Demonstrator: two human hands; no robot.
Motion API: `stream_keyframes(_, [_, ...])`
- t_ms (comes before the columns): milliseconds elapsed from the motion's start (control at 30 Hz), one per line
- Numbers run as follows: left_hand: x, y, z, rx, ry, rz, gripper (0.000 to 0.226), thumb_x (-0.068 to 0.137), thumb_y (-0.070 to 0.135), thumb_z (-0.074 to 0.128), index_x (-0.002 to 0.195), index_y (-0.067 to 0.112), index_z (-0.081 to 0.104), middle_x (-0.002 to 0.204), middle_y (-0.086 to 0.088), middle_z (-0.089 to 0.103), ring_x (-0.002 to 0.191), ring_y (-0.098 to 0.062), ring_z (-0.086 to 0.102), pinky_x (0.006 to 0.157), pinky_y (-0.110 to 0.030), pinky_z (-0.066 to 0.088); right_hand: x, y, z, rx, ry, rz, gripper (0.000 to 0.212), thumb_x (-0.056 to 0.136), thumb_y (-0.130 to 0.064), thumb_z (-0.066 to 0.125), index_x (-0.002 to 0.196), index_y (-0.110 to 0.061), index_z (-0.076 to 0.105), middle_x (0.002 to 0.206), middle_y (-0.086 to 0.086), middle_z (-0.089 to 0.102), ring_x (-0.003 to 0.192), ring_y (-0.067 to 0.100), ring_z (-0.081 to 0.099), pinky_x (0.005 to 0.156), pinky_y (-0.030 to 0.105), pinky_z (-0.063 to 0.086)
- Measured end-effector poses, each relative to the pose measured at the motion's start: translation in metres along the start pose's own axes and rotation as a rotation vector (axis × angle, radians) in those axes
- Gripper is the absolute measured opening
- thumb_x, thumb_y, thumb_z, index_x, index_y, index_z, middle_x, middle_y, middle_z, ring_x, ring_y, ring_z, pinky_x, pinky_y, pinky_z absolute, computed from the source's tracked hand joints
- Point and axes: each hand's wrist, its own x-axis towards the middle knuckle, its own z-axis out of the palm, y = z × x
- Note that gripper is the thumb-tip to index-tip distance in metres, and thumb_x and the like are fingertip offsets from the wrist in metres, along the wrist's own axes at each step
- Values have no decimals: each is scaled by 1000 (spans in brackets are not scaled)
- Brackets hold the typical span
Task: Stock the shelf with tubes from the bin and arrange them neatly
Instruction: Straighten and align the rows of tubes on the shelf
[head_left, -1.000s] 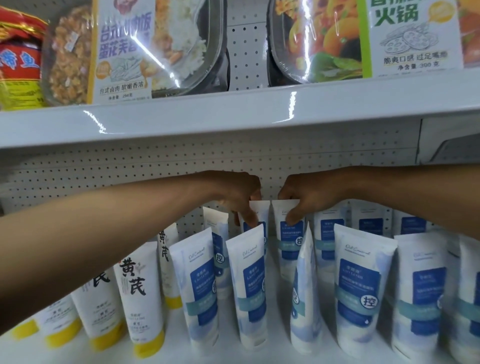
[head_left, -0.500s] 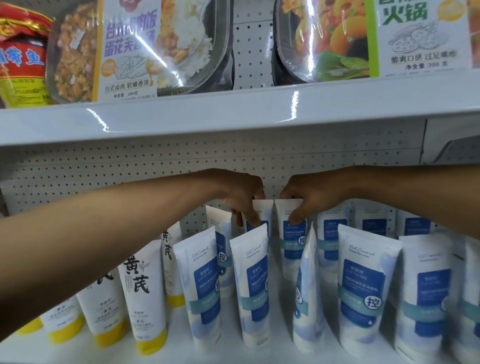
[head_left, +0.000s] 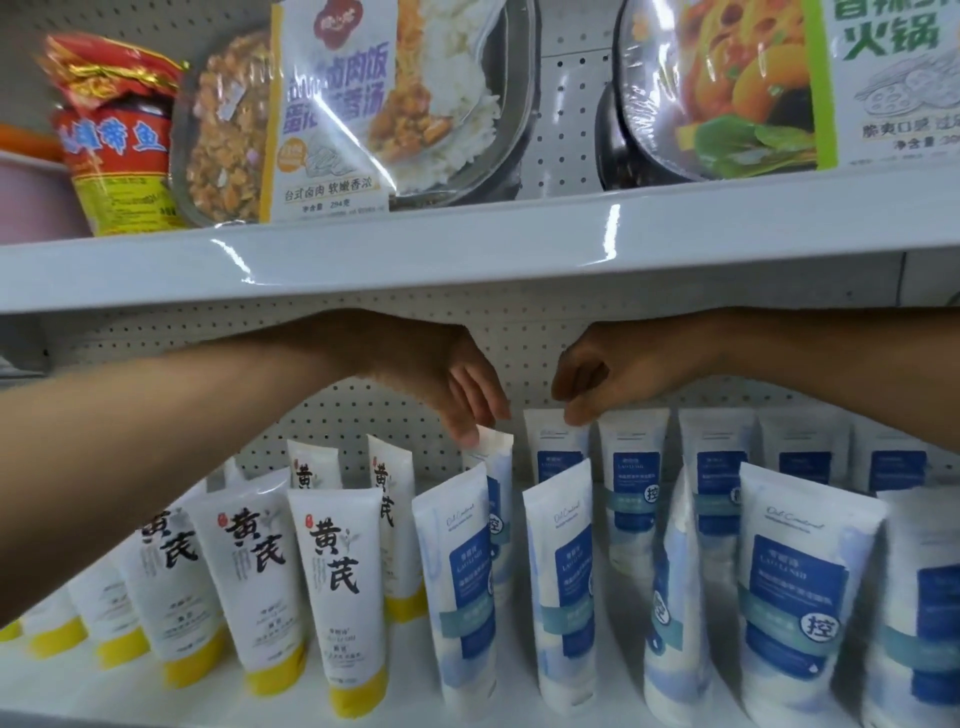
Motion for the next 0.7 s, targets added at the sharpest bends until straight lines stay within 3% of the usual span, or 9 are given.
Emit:
stream_keyframes(133, [19, -14, 21, 67, 27, -29, 33, 73, 25, 84, 104, 32, 73, 99, 19, 73, 90, 6, 66, 76, -6, 51, 15, -14, 11, -57, -66, -6, 36, 85, -42, 67, 110, -16, 68, 104, -5, 70, 92, 9, 65, 86, 30, 55])
stream_keyframes(200, [25, -19, 26, 120, 83, -17, 23, 74, 33, 82, 95, 36, 74, 90, 25, 71, 80, 10, 65, 65, -3, 50, 20, -19, 15, -84, -89, -12, 31, 85, -38, 68, 99, -11, 69, 90, 0, 70, 76, 11, 64, 71, 28, 54])
stream_keyframes(267, [26, -21, 28, 133, 102, -8, 17, 74, 40, 81, 88, 36, 74, 84, 28, 70, 75, 11, 64, 59, -2, 47, 23, -21, 19, -98, -94, -17, 29, 85, -34, 68, 86, -5, 68, 71, -1, 62, 58, 7, 52, 56, 26, 42])
stream_keyframes(333, [27, -23, 30, 167, 144, -29, 25, 74, 46, 79, 95, 33, 74, 81, 28, 69, 74, 7, 65, 62, -5, 46, 25, -23, 21, -96, -90, -12, 25, 86, -30, 68, 83, -4, 67, 68, -3, 60, 55, 4, 48, 54, 23, 40])
stream_keyframes(433, [31, -25, 32, 262, 219, -86, 40, 75, 45, 78, 109, 24, 71, 92, 19, 64, 81, 4, 59, 73, -14, 49, 24, -24, 22, -67, -91, 8, 22, 86, -27, 68, 93, -6, 70, 87, 3, 71, 72, 12, 60, 67, 31, 52])
stream_keyframes(500, [34, -24, 31, 263, 210, -107, 39, 77, 41, 78, 109, 21, 71, 100, 12, 68, 83, -1, 63, 79, -19, 52, 24, -24, 23, -73, -85, 20, 23, 86, -29, 68, 94, -7, 70, 87, 1, 71, 73, 12, 61, 69, 31, 52])
stream_keyframes(600, [36, -23, 29, 245, 203, -118, 36, 76, 37, 80, 107, 20, 70, 90, 17, 66, 78, -1, 64, 73, -17, 51, 25, -24, 25, -64, -75, 14, 22, 87, -29, 67, 93, -8, 70, 84, 0, 69, 66, 6, 55, 65, 25, 47])
stream_keyframes(700, [37, -23, 29, 220, 222, -122, 35, 76, 36, 80, 106, 20, 70, 84, 21, 61, 77, -1, 64, 79, -24, 55, 23, -24, 25, -67, -70, 12, 21, 88, -30, 66, 91, -10, 69, 86, 2, 69, 67, 8, 55, 66, 26, 46])
